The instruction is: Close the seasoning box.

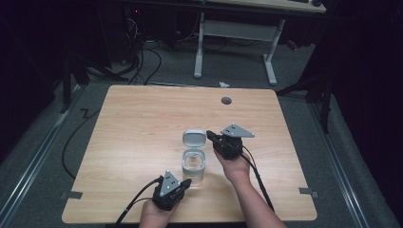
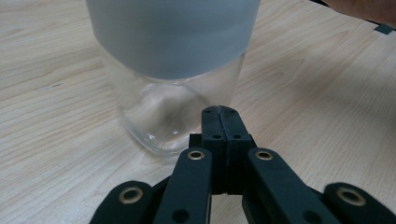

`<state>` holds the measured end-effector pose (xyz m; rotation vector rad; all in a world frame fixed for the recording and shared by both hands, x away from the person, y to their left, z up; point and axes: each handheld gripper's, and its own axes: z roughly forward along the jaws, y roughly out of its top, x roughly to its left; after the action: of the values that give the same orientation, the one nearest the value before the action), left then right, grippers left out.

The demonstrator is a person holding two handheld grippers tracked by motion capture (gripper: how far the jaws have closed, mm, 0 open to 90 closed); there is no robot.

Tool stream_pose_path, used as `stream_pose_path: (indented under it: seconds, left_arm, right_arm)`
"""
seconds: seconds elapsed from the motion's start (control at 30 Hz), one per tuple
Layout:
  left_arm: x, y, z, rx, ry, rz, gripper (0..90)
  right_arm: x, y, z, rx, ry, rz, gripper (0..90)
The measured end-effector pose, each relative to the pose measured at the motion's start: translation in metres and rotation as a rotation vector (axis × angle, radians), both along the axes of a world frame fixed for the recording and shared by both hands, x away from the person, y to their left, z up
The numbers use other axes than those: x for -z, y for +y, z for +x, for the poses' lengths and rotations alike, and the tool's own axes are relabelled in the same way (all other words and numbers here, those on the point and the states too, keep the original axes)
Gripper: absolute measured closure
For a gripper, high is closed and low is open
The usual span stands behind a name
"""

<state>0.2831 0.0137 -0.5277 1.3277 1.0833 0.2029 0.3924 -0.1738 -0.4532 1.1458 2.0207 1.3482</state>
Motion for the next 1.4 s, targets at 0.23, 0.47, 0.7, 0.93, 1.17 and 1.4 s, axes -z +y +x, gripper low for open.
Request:
stream_pose_path:
  seconds: [0.23, 0.47, 0.7, 0.93, 1.17, 1.4]
  left_arm:
    - [0.001, -0.003, 0.005, 0.003, 0.0, 0.005, 90.0]
    - [0.001, -0.004, 0.006, 0.007, -0.005, 0.005, 90.0]
    - [0.0, -0.005, 0.005, 0.003, -0.01, 0.001, 90.0]
    - [-0.001, -0.005, 0.005, 0.005, -0.007, -0.004, 90.0]
    - [-0.001, -0.006, 0.005, 0.006, -0.008, -0.004, 90.0]
    - [-0.002, -0.006, 0.005, 0.006, -0.011, -0.01, 90.0]
  right_arm:
    - [-0.008, 0.005, 0.002, -0.008, -0.031, 0.01, 90.0]
    - [-0.016, 0.008, -0.006, -0.031, -0.063, 0.001, 90.0]
    - [-0.015, 0.011, -0.026, -0.057, -0.084, -0.014, 90.0]
    - [-0.009, 0.008, -0.045, -0.065, -0.095, -0.005, 90.0]
    - [-0.008, 0.008, -0.058, -0.084, -0.102, -0.005, 90.0]
    - [0.005, 0.01, -0.07, -0.095, -0.084, -0.025, 90.0]
